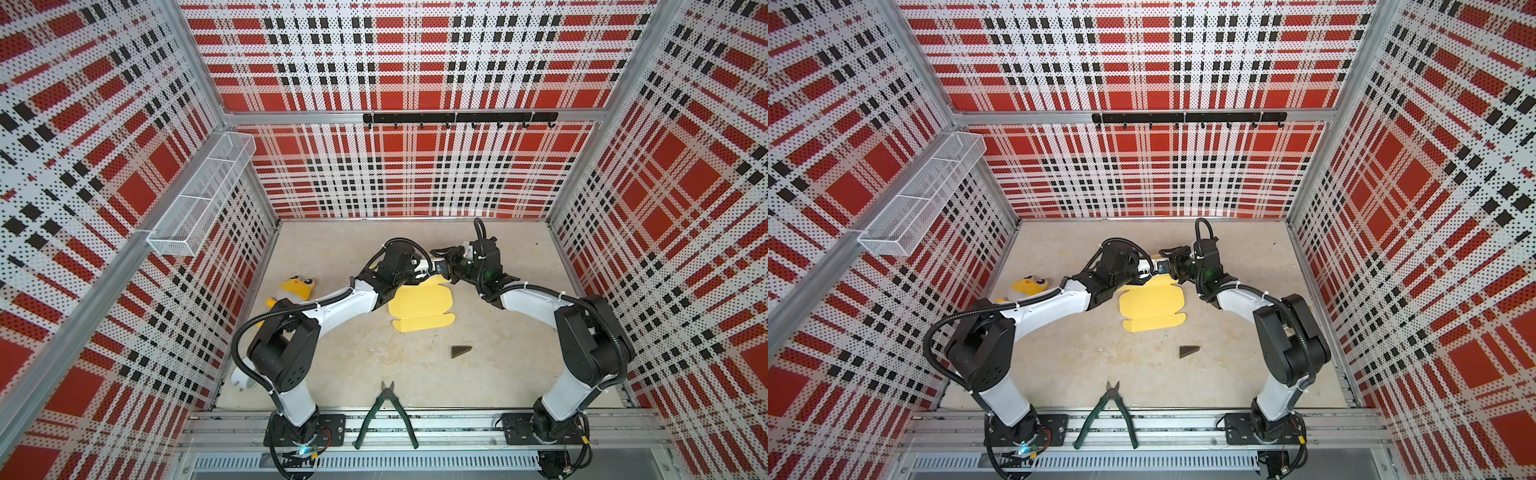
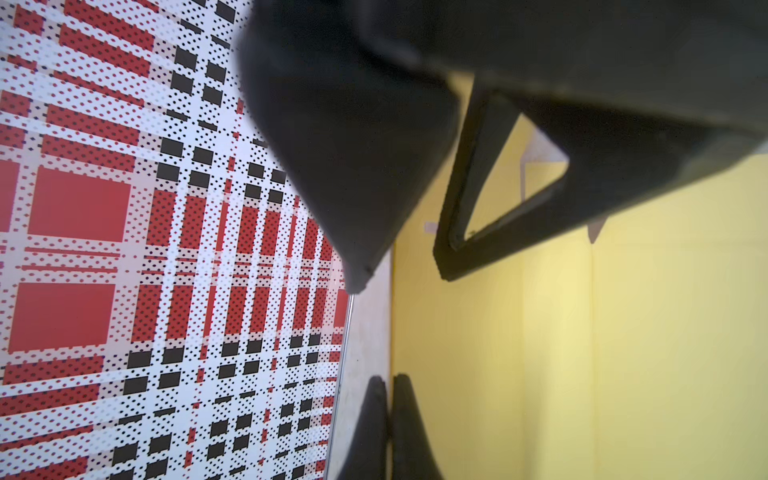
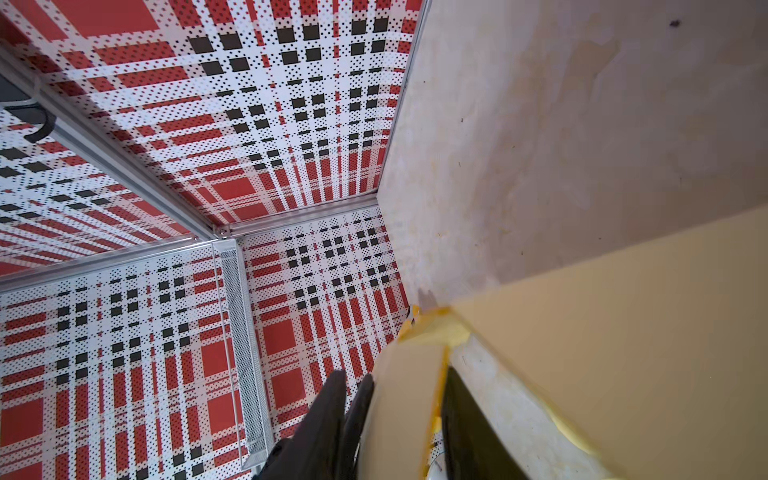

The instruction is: Fold the paper box

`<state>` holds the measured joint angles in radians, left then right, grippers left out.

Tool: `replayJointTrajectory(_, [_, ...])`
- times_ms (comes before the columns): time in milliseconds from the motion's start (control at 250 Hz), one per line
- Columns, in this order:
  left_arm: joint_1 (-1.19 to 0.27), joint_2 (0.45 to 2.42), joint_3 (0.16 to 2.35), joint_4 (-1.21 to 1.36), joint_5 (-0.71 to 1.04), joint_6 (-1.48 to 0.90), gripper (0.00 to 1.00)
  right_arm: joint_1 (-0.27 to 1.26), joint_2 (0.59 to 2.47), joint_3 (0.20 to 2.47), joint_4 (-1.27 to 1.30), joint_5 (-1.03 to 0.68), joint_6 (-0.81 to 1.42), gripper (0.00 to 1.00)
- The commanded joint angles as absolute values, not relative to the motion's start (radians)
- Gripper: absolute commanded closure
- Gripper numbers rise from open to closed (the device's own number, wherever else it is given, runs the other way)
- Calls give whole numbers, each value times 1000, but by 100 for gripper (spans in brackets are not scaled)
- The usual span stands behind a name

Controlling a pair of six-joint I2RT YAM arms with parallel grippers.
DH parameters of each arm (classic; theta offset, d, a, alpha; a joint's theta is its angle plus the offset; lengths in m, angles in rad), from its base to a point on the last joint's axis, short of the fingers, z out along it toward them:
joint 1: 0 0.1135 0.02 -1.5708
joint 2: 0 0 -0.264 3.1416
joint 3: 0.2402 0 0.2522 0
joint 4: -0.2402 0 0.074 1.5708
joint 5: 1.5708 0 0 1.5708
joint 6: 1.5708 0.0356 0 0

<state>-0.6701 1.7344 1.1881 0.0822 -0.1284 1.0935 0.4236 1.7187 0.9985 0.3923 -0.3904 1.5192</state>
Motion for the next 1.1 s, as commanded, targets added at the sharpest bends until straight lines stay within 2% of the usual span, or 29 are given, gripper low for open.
replayJointTrajectory(0, [-685,1749,1185,115,-135,1132,98,432,1734,1034,437,-373,1534,68])
replayJointTrajectory(112, [-685,1750,1183,115,-136,1134,96,431,1737,1035,438,-373,1527,80])
replayJointTrajectory(164, [-685,1746,1180,115,-138,1135,92,432,1737,1033,438,-374,1519,86])
replayJointTrajectory(268, [-683,1721,1168,92,-140,1141,69,426,1734,1027,430,-375,1500,97])
replayJointTrajectory(336, [-683,1691,1176,1,-134,1142,57,419,1735,1022,426,-381,1490,100])
replayJointTrajectory(384, [-679,1666,1204,-110,-128,1113,52,412,1737,1016,426,-388,1485,100])
replayJointTrajectory(400, [-677,1658,1220,-158,-119,1095,46,410,1737,1013,425,-391,1485,100])
replayJointTrajectory(456, [-667,1634,1294,-369,-74,1025,37,402,1737,1006,429,-402,1482,100])
replayJointTrajectory(616, [-589,1547,1456,-719,63,732,36,381,1740,1016,414,-484,1449,100])
replayJointTrajectory(800, [-296,1453,1495,-823,493,547,37,343,1773,1121,250,-719,1295,99])
replayJointTrajectory(984, [-230,1443,1404,-851,502,637,37,327,1783,1190,65,-799,1160,100])
replayJointTrajectory(1096, [-233,1462,1349,-827,546,646,37,326,1802,1196,81,-829,1152,100])
